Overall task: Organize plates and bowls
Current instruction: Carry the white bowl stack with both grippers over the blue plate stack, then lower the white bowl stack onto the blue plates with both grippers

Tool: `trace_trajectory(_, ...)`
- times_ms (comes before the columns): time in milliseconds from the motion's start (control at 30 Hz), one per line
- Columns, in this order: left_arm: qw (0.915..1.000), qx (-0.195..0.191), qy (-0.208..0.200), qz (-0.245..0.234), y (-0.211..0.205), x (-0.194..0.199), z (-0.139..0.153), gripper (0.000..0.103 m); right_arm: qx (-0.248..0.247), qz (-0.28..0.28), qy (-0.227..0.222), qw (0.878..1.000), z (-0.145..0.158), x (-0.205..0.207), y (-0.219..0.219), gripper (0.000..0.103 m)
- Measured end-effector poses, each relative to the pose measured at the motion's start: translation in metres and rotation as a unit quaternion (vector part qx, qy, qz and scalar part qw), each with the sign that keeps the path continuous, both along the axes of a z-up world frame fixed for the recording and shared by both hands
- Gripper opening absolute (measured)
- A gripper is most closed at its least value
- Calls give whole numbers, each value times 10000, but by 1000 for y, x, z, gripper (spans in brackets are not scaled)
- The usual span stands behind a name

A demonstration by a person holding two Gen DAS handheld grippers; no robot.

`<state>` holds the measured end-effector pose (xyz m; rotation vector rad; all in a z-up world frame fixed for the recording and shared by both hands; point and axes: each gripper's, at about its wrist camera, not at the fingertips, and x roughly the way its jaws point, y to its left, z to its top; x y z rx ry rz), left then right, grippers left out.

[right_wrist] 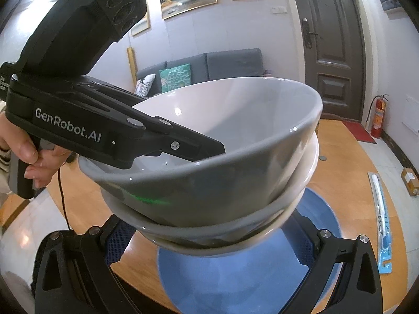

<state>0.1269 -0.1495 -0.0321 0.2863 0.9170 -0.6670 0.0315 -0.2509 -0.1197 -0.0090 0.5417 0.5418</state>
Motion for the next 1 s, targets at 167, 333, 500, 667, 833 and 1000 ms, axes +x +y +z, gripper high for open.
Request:
trace_trajectory(167,10000,-27,74,-31,-9,0,-4,41,-19,-37,35,10000,-2,1,-11,99)
trace_trajectory(333,9999,-41,118,-67,-17,3,-9,41,-34,-82,82,9999,-6,2,-18,99)
trace_trajectory(500,9998,-44,176,-96,-25,5,-18,41,-36,-150,170,9997,-7,5,-19,99)
trace_trajectory(667,9995,-64,266,-147,-33,10,-27,41,-52,-204,277,9994,-12,8,-24,99)
trace_trajectory(833,9992,-80,353,-190,-38,16,-36,41,-101,-241,368,9990,-16,12,-27,99)
trace_trajectory(1000,9990,-79,390,-203,-40,20,-44,41,-73,-270,440,9986,-22,16,-29,99)
